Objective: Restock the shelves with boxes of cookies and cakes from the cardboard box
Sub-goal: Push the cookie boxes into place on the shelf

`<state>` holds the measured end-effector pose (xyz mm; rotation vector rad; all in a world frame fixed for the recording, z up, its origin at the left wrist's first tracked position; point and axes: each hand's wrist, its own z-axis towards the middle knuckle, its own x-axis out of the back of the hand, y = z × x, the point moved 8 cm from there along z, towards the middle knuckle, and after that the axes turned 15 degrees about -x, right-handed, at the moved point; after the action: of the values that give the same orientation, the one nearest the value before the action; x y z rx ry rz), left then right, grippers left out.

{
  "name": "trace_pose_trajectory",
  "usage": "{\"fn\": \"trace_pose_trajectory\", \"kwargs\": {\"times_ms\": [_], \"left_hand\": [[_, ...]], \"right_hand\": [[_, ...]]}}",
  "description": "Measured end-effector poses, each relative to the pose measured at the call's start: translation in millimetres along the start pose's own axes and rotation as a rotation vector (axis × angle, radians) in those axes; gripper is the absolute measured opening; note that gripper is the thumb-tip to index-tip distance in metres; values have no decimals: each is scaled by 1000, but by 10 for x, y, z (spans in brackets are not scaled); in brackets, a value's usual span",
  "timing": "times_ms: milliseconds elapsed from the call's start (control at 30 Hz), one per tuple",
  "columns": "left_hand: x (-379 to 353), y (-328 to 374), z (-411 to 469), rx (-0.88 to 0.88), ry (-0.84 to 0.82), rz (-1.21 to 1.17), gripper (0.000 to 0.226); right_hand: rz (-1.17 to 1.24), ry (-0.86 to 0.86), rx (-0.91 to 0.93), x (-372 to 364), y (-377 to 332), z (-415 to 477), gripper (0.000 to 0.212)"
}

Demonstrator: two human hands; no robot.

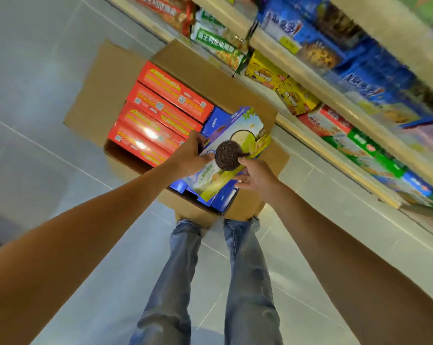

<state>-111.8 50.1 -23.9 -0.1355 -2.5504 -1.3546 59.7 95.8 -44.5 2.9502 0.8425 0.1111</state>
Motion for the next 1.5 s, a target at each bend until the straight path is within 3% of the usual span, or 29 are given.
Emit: {"fn": "trace_pose_trajectory", "kwargs": {"times_ms": [200,267,400,467,567,867,933,1067,1167,1200,1300,1400,1500], "left_hand": [[786,1474,-308,-184,-7,151,39],[992,1823,-400,-237,-11,206,36],[1399,2908,-859,-439,-91,288,31],[1777,3665,-1406,-532,-75,437,30],[1927,4119,-1641,-581,-77,606,28],[2562,5784,-2695,-784,75,858,30],[2647,6081,-2924,-830,110,875,27],[2789,6704,-3333,-934,215,918,22],[2888,7109,-3587,-992,333,1012,32],[2899,7249,-3662,-1025,354,1015,32],[2847,7625,-3868,-1128,406,988,30],[2825,7961,-4043,-1222,608,959,44],[2881,8204,-4058,-1288,740,712,57]], "right_hand": [[140,130,266,422,-612,-1587,31],[153,147,340,452,-721,-2058,53],[67,163,424,430,-852,-3197,119],[-2,107,561,287,-861,-4140,106],[1,58,604,239,-941,-4607,81],[-50,134,925,278,-920,-6604,79],[-84,142,1019,267,-842,-7033,68],[-142,211,1133,450,-799,-7643,100],[-55,214,1305,561,-732,-8147,48],[-12,266,1359,627,-725,-8311,43],[195,430,1460,878,-669,-8744,69],[315,411,1527,1073,-610,-9075,77],[483,460,1560,1456,-566,-9295,80]]}}
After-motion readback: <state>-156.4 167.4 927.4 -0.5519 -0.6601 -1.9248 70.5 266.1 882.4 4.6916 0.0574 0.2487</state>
